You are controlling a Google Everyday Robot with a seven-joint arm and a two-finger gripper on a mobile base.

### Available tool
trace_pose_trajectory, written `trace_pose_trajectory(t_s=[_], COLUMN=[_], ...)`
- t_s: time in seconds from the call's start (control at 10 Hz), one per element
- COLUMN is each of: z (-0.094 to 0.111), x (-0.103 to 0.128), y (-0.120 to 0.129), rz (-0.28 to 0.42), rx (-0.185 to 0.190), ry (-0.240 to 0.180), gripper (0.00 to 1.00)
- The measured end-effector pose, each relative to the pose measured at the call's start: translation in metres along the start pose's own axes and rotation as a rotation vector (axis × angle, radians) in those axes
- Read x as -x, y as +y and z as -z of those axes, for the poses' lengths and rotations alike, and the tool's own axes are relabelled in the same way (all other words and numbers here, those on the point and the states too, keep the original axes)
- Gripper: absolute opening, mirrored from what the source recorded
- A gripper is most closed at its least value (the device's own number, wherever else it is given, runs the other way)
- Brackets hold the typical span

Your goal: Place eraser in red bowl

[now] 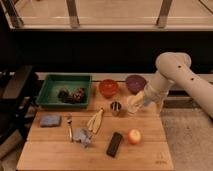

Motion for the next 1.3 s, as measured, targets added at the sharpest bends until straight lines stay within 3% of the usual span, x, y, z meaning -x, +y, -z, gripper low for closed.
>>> trace_pose_trajectory(t_s=[0.3,0.7,1.3], z=[-0.033,-0.058,-0.059], x=[-0.006,0.004,0.006], y=[-0.027,-0.08,-0.08], rz=[0.076,0.138,0.14], rx=[-0.04,-0.042,-0.036], ry=[-0.016,-0.068,-0.073], gripper=[0.8,0.8,0.8])
